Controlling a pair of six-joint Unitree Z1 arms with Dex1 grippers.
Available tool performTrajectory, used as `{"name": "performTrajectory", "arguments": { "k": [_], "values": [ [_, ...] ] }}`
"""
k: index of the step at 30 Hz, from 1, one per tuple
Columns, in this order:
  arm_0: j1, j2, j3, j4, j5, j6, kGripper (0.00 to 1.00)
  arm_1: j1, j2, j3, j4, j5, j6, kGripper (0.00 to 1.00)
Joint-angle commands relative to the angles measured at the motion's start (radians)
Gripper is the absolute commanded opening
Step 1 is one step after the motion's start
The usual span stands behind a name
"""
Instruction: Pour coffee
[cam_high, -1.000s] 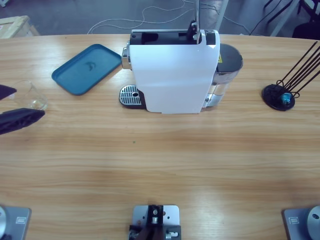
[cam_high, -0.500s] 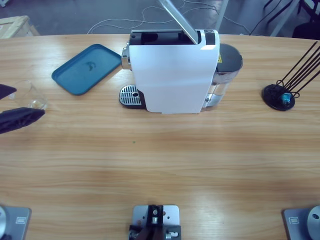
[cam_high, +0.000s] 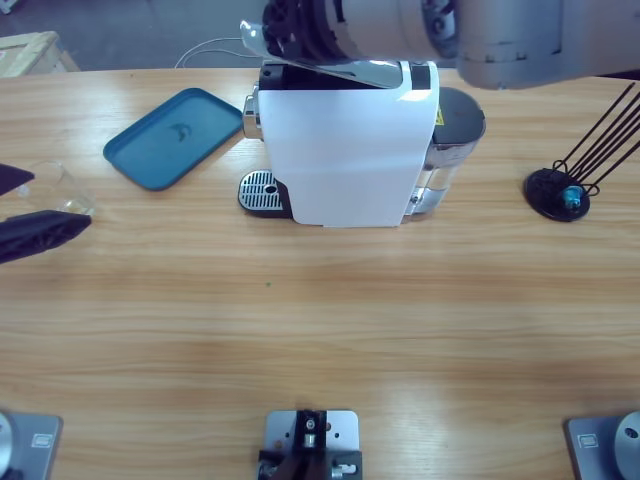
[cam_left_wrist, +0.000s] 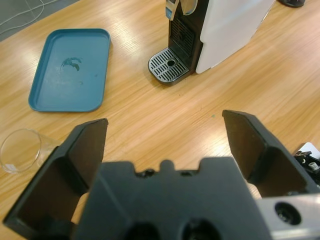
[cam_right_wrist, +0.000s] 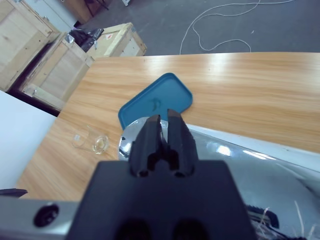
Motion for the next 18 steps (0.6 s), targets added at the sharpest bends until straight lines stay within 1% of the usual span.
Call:
{"name": "performTrajectory", "arguments": {
  "k": [1, 18],
  "values": [
    [-0.004, 0.031, -0.019, 0.012, 0.005, -0.002, 0.988, 0.028, 0.224, 0.044, 0.119, 0.037, -0.005, 0.0],
    [0.003, 0.034, -0.029, 0.012, 0.011, -0.003, 0.991, 0.015, 0.279, 0.057, 0.183, 0.039, 0.02, 0.0]
  ]
}}
